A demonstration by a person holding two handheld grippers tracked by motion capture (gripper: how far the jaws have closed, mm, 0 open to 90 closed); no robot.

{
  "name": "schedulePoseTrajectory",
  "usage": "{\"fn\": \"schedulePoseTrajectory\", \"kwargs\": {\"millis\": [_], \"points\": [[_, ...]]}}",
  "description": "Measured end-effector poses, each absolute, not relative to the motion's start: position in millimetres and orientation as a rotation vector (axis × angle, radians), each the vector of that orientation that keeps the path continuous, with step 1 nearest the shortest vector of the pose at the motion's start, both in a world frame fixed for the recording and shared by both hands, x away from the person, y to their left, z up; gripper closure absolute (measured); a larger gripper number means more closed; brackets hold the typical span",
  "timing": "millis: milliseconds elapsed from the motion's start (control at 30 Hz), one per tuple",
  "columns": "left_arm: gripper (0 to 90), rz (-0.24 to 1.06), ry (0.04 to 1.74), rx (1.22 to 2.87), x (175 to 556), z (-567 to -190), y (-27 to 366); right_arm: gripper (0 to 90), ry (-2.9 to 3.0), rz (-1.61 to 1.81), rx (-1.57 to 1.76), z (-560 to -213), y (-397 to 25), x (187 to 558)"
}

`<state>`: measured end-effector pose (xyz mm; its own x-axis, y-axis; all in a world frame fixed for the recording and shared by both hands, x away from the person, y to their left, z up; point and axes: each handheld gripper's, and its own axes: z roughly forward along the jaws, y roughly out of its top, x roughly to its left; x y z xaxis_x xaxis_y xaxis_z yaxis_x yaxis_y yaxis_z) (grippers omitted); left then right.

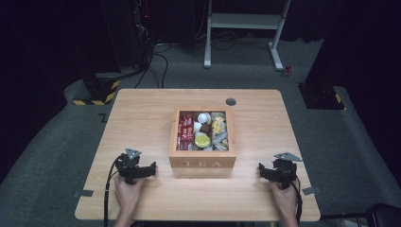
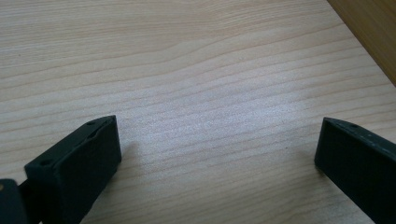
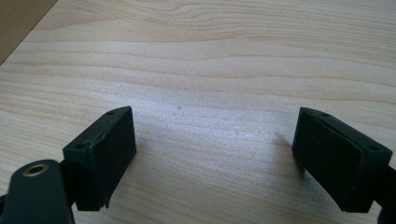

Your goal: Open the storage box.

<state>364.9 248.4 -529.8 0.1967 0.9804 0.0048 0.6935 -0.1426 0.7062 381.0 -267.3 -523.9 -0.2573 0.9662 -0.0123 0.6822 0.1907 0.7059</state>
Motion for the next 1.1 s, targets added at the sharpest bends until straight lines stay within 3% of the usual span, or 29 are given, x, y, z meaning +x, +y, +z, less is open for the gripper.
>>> {"fn": "schedulePoseTrajectory", "kwargs": {"millis": [500, 733, 1100], "points": [[0.9, 0.634, 1.527, 1.924, 364.5, -529.7, 250.4, 14.5, 2.008, 0.822, 1.534, -524.0, -267.6, 381.2], [14.5, 0.664, 1.544, 1.873, 360.0, -528.3, 255.7, 14.5, 2.009, 0.822, 1.532, -524.0, -267.7, 381.3], [22.0, 0.635, 1.516, 1.884, 354.2, -525.9, 258.5, 15.6, 2.007, 0.826, 1.535, -523.8, -268.2, 381.2]]}}
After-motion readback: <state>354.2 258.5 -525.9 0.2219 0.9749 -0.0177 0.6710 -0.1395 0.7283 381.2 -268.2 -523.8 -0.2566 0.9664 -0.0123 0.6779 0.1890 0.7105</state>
